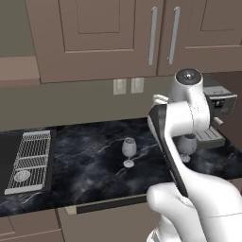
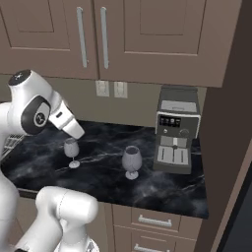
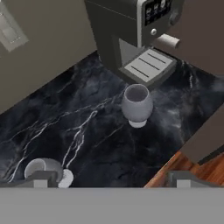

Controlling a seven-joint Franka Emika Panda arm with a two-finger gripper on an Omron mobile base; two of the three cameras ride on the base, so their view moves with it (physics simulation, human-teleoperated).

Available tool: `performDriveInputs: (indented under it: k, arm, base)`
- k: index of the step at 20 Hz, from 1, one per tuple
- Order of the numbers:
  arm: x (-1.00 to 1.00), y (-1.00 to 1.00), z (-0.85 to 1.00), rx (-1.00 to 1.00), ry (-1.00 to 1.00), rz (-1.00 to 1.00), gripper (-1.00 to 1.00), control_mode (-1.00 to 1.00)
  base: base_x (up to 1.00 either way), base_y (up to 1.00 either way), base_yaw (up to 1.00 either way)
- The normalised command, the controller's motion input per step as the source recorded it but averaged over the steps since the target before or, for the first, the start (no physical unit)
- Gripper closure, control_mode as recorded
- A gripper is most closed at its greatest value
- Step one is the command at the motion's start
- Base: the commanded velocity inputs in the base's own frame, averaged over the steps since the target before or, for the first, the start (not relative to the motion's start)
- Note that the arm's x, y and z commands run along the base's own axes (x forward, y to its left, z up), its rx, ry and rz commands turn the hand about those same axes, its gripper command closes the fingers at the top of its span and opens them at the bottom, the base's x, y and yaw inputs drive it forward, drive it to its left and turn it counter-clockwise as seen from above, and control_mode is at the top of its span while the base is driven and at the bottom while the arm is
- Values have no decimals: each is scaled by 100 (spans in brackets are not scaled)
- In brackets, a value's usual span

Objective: Retrieve the wine glasses from the counter and place one next to each plate.

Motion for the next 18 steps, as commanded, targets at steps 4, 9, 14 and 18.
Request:
performDriveInputs:
  k: [4, 9, 14, 18]
  arm:
    - [-2, 0, 20, 8, -4, -32, -100, -100]
    - [0, 0, 15, 6, 0, -23, -100, -100]
    - [4, -15, 2, 8, 0, -16, -100, -100]
    - [8, -26, 0, 11, 0, -1, -100, -100]
  base:
    - [0, 0, 0]
    - [0, 0, 0]
    - [0, 0, 0]
    - [0, 0, 0]
